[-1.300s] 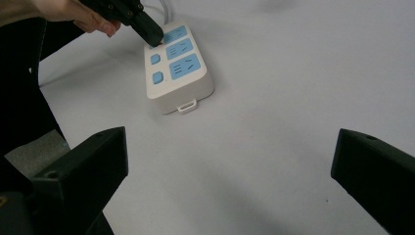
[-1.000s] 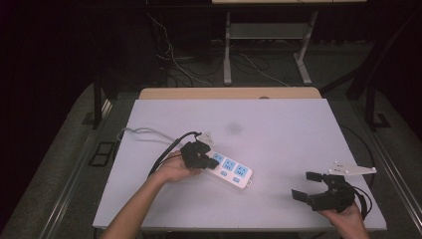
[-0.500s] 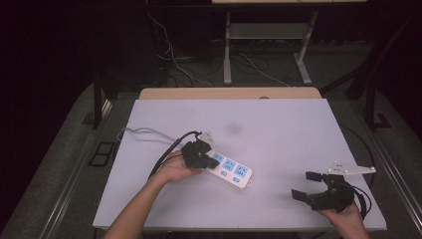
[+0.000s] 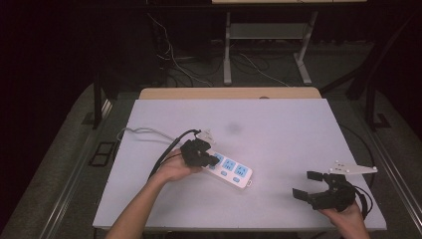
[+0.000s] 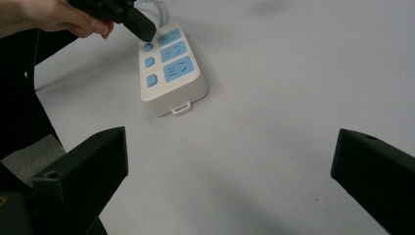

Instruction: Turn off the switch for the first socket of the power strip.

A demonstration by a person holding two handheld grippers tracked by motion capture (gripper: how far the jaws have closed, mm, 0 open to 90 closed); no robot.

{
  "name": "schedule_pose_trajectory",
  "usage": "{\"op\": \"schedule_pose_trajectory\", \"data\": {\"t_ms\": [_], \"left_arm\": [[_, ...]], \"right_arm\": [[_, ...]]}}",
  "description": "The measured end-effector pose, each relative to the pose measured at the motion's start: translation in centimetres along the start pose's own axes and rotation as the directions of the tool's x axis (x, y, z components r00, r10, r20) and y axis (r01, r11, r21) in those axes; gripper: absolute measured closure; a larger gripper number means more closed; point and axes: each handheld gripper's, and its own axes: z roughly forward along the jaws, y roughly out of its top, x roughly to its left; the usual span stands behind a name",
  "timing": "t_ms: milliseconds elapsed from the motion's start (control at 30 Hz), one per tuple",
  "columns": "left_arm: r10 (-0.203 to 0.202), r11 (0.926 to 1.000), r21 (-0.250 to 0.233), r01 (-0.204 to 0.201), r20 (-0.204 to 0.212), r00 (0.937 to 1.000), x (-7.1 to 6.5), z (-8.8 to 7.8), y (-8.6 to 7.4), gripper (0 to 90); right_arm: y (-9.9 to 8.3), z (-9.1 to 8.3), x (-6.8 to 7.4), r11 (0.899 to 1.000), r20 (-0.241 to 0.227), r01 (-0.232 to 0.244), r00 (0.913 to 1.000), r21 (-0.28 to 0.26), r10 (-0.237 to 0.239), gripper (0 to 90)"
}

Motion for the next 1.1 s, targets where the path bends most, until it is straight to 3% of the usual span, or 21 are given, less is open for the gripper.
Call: {"op": "schedule_pose_trajectory", "data": {"t_ms": [633,1100], "left_arm": [[-0.060,0.9930,-0.106,0.054,-0.055,0.9967,0.3,-4.4,-0.6,88.8],[-0.106,0.9833,-0.156,0.094,-0.071,0.9918,0.3,-7.1,-1.6,80.8]], "right_arm": [[0.0,0.1,0.0,1.000,-0.002,-0.004,1.0000,0.003,0.004,0.2],[0.0,0.1,0.0,1.000,-0.001,-0.006,1.0000,0.000,0.006,0.2]]}}
